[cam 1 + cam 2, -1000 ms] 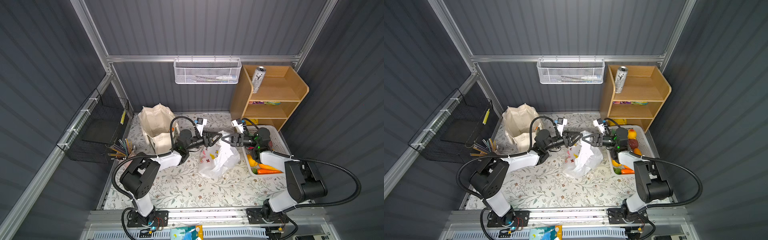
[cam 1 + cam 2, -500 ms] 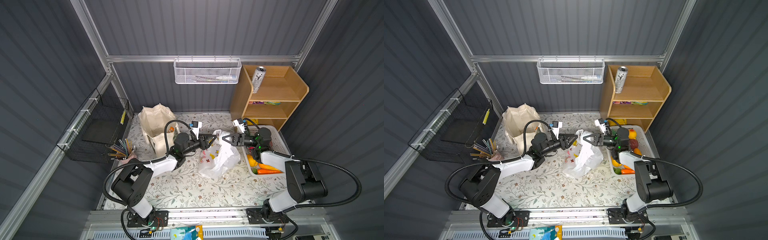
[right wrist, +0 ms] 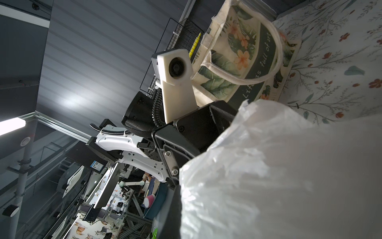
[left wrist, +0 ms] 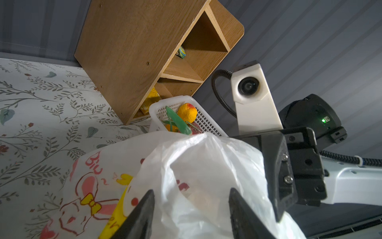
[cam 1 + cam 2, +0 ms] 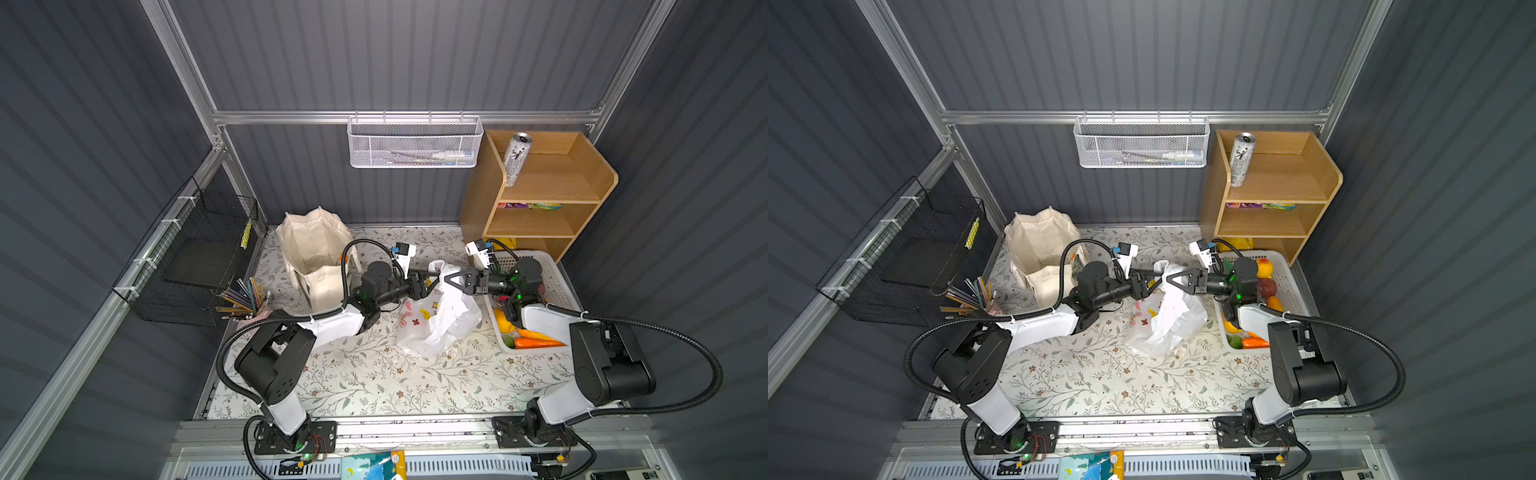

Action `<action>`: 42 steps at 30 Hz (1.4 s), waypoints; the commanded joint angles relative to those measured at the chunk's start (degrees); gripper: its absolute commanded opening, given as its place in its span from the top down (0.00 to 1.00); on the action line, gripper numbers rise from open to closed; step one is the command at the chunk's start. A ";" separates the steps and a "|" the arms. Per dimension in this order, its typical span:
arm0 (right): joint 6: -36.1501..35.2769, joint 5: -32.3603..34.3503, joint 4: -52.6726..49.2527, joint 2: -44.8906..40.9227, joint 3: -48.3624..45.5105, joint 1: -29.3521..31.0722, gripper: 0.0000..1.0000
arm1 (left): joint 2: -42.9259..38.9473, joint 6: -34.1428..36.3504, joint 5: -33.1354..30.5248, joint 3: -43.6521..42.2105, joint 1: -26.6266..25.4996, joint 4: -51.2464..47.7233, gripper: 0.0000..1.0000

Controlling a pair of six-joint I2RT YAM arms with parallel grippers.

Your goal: Place the mixed food into the grocery bags and tie them

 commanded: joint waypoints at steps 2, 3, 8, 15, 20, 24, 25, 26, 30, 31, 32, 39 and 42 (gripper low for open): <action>-0.50 -0.54 2.02 -1.60 -1.72 -0.19 1.00 | 2.53 -0.50 1.72 2.73 -0.53 4.96 0.40; -0.51 -0.50 2.18 -1.62 -2.04 -0.18 1.00 | 2.97 -1.27 2.25 2.39 -0.53 6.92 0.40; -0.55 -0.28 2.96 -1.47 -3.27 -0.64 1.00 | 5.39 -7.33 6.37 0.71 -0.53 19.45 0.35; -0.47 0.11 3.09 -0.61 -2.93 -1.04 0.91 | 7.69 -8.17 8.84 2.05 -3.06 17.95 0.36; -0.48 0.38 3.09 -0.22 -3.14 -1.08 0.60 | 7.48 -7.68 6.28 1.68 -4.40 17.31 0.37; -0.43 0.73 3.09 -0.40 -3.38 -1.17 0.56 | 3.30 -5.01 1.72 -0.77 -3.75 15.49 0.36; -0.52 0.89 3.01 -0.49 -3.38 -1.15 0.55 | 1.91 -3.98 0.57 -1.34 -3.49 14.27 0.35; -0.44 0.97 2.93 -0.55 -3.37 -1.25 0.55 | 0.35 -3.11 -0.44 -1.84 -3.19 13.21 0.33; -0.44 1.26 2.83 -0.42 -3.32 -1.30 0.74 | -4.66 0.16 -2.77 -3.58 -2.34 9.16 0.27; -0.51 1.35 2.83 -0.34 -3.37 -1.33 0.82 | -5.63 0.58 -3.23 -3.99 -2.12 8.58 0.26; -0.44 1.30 2.81 -0.24 -3.36 -1.35 0.87 | -6.43 0.76 -3.60 -4.59 -1.97 8.28 0.24; -0.43 0.90 3.24 0.50 -2.97 -1.26 1.00 | -8.68 1.42 -7.80 -7.28 -1.68 4.90 0.26; -0.43 0.56 3.35 0.38 -2.56 -1.27 1.00 | -7.68 1.47 -6.27 -7.47 -1.73 3.68 0.28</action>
